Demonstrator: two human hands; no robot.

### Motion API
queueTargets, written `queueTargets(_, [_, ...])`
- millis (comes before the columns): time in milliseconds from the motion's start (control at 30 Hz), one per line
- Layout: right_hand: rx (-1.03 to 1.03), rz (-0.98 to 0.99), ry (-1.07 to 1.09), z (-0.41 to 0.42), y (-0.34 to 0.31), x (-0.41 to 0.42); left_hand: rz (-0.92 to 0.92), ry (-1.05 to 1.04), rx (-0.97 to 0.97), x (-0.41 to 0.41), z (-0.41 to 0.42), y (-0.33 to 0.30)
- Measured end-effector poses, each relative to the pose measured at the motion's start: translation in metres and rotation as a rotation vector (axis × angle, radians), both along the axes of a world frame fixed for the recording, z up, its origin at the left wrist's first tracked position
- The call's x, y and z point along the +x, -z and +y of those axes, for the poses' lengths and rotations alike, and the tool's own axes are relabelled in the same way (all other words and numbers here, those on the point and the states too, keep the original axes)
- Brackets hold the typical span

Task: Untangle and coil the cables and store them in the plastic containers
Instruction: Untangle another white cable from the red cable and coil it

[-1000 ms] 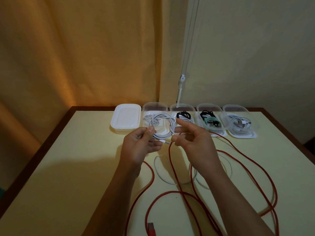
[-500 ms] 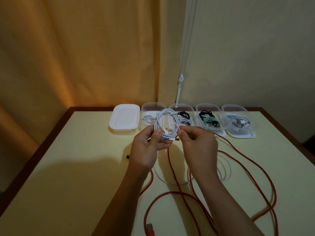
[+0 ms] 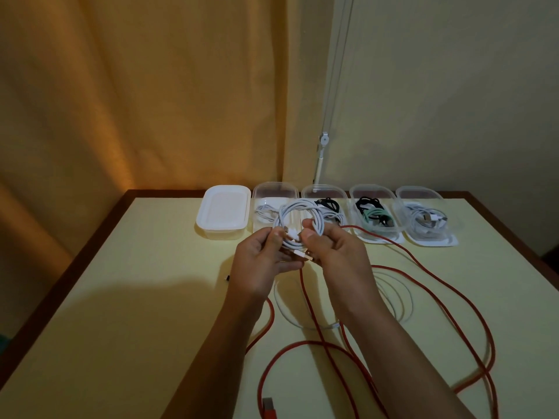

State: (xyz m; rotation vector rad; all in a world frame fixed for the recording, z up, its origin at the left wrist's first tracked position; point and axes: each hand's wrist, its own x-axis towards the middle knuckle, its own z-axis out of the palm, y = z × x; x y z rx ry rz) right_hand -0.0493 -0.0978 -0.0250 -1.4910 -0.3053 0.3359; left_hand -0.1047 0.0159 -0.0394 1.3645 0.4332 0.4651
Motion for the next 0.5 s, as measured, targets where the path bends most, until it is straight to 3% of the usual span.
queueTargets(133, [-0.148,-0.139,0.011,0.0,0.002,0.002,0.039,0.028,-0.033,-0.003,0.006,0.001])
queueTargets(300, [-0.157,-0.186,0.003,0.0,0.005,0.002,0.068,-0.009,-0.107,-0.002,0.01,0.0])
queueTargets(500, [-0.177,-0.213,-0.009,0.001,0.005,0.001,0.071,-0.006,-0.001,-0.003,0.014,0.002])
